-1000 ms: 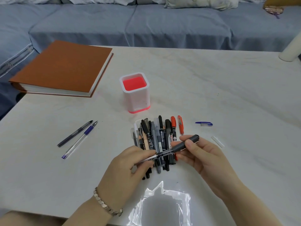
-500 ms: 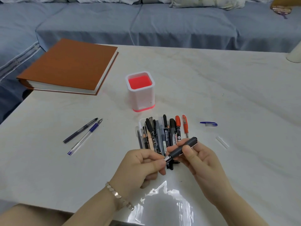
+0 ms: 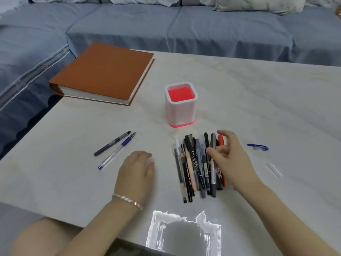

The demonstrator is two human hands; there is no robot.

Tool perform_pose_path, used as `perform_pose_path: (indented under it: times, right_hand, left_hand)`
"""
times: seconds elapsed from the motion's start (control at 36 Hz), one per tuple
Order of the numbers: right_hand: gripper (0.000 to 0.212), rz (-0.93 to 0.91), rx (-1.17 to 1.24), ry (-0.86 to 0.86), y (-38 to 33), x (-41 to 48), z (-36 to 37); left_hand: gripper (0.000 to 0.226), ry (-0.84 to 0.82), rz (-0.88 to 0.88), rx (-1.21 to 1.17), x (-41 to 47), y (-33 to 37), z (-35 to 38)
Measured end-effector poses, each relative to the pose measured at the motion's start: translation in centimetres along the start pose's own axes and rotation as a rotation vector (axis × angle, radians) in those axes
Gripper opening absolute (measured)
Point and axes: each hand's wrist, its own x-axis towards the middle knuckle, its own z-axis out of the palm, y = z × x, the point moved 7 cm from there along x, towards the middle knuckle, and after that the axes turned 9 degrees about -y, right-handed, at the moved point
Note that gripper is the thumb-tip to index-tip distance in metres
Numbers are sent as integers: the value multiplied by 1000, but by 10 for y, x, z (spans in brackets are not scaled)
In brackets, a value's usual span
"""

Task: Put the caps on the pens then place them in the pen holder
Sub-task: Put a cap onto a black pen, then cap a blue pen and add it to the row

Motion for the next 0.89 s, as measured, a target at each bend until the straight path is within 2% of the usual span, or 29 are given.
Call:
perform_pose_path:
  times: [0.08,0.22,0.42,0.5,0.61,0.75,0.89]
  right_hand:
    - [27,-46,-232,-3,-8,11,3]
    - [23,-101,-493,-118,-4,17,24]
    - [18,-220,-492,-192,5,0,21]
    - [15,-226,-504,-126,13,1,-2]
    - [23,-106,-586,-19,37,10,-48]
    - [30,18,-798,67,58,21,-81]
    - [32,86,-868,53,69,28,-82]
  left_hand:
    - [35,64,-124,66,11,-32,-13]
    - [35,105,-160,176,22,-59,-21]
    - [22,145,-145,194,28,-52,-15]
    - [19,75,-202,237,32,-49,-11]
    - [23,6,-172,366,33,-32,-4]
    - [20,26,-59,105,23,1,3]
    - [13,-18,96,-66,6,46,5]
